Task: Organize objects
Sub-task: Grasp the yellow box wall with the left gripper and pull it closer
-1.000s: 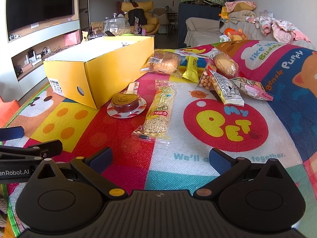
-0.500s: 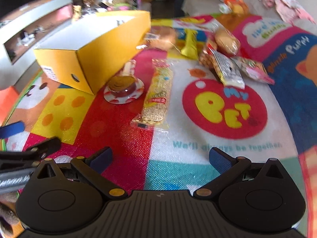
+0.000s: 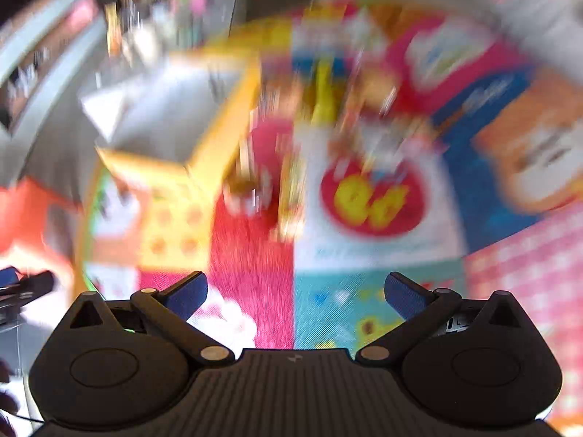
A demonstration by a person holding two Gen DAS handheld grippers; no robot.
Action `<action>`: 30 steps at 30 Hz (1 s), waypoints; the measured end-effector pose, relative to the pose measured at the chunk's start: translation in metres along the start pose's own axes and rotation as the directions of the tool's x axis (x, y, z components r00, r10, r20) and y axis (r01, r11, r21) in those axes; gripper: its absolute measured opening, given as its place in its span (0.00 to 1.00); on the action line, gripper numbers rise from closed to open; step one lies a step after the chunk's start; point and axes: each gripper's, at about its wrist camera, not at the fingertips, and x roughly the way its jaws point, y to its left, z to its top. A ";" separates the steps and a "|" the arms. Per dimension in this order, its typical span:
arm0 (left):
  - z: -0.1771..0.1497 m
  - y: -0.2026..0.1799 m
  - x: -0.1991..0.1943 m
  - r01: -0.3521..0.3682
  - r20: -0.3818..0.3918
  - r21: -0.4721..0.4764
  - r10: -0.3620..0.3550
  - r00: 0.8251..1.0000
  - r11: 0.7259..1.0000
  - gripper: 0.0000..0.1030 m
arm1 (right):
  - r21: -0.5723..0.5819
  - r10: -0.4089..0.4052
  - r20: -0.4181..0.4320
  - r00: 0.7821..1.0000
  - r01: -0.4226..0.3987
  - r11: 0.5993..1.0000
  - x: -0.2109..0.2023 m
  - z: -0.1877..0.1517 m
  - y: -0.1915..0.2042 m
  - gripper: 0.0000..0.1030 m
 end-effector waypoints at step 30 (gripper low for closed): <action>0.148 -0.009 0.214 -0.180 -0.338 -0.062 0.149 0.929 0.982 0.72 | -0.145 0.133 -0.136 0.982 -0.152 0.978 0.029 0.065 -0.032 0.98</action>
